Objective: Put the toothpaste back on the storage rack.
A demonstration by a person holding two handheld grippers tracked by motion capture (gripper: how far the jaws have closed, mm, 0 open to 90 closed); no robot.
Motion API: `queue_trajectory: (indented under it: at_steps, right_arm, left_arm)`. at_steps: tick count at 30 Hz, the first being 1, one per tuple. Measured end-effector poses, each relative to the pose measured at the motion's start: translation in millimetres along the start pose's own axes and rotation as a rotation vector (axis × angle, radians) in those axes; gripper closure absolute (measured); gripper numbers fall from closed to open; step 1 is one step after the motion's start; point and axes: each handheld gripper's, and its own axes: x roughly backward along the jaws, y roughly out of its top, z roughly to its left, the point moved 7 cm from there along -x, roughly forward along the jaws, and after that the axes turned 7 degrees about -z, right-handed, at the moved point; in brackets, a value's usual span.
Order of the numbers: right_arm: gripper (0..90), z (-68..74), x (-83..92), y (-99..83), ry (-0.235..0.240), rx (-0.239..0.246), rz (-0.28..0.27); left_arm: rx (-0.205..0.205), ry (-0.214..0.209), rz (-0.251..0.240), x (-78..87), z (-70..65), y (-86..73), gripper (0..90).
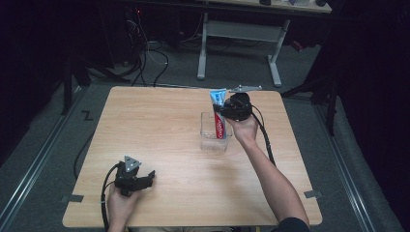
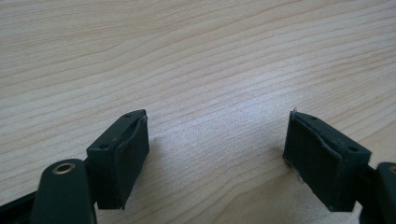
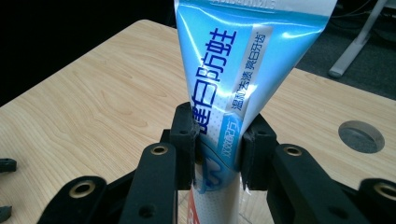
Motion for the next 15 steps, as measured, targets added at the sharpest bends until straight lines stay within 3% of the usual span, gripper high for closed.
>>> queue_trajectory:
  at_steps: [15]
  right_arm:
    - [70.6,-1.0,-1.2,-10.6,-0.008,-0.014,0.016]
  left_arm:
    - [0.001,0.0,-0.002,-0.2,-0.1,0.1,22.5]
